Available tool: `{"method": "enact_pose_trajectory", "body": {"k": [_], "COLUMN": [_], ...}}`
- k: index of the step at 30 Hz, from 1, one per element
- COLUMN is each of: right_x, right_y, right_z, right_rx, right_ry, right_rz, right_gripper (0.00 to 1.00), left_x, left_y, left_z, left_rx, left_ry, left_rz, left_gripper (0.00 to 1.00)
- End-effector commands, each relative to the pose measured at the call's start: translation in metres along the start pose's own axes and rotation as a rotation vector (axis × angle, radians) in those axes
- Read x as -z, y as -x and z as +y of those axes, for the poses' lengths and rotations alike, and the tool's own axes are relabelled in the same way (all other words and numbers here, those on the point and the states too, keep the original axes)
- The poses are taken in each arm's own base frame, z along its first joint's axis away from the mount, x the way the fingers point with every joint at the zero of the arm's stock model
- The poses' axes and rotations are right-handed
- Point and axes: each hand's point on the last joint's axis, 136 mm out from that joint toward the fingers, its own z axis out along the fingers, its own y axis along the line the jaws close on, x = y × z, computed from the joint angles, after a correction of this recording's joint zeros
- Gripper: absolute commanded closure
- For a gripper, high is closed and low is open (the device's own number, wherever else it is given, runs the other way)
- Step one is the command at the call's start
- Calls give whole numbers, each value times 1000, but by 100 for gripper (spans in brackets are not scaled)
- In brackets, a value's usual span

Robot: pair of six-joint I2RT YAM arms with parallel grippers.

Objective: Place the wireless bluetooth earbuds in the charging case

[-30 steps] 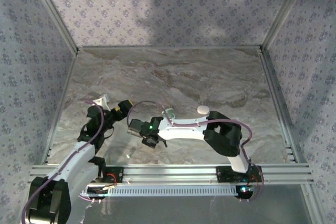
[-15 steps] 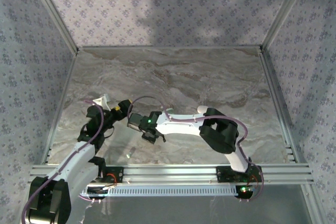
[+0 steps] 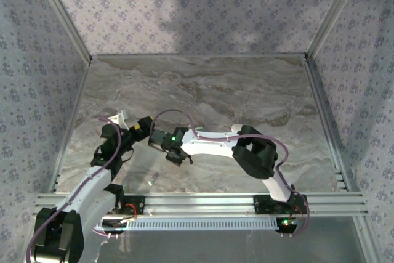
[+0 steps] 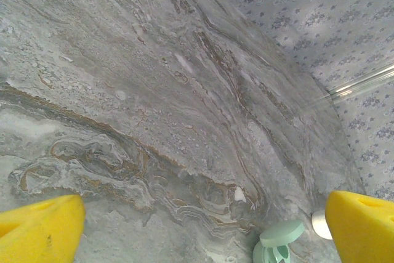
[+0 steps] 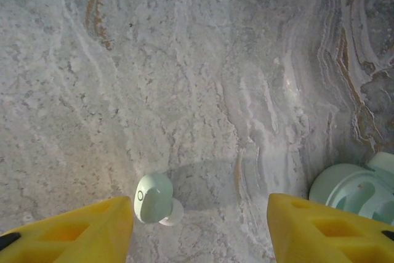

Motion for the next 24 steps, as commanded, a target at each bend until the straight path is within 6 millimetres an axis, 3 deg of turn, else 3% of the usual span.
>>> {"method": "enact_pose_trajectory", "body": {"k": [1,12,19,24], "right_x": [9,11,8,5], "right_y": [0,-1,-1,-1], "right_z": [-4,13,17,23], "right_rx": [-91,-99,-98,-77], "right_ry": [-23,-71,-93,-97], "right_rz": [24,67,100,113], "right_gripper": [43,50,53,56], "left_x": [-1,-3,3,8], "left_y": [7,9,18,23], "left_z": [-5,9,28,31], "left_rx": [19,113,219,231], "left_ry": [-24,-22,-11,-4], "left_rz": [-10,4,-24,-45], "left_gripper": [0,0,0,0]}}
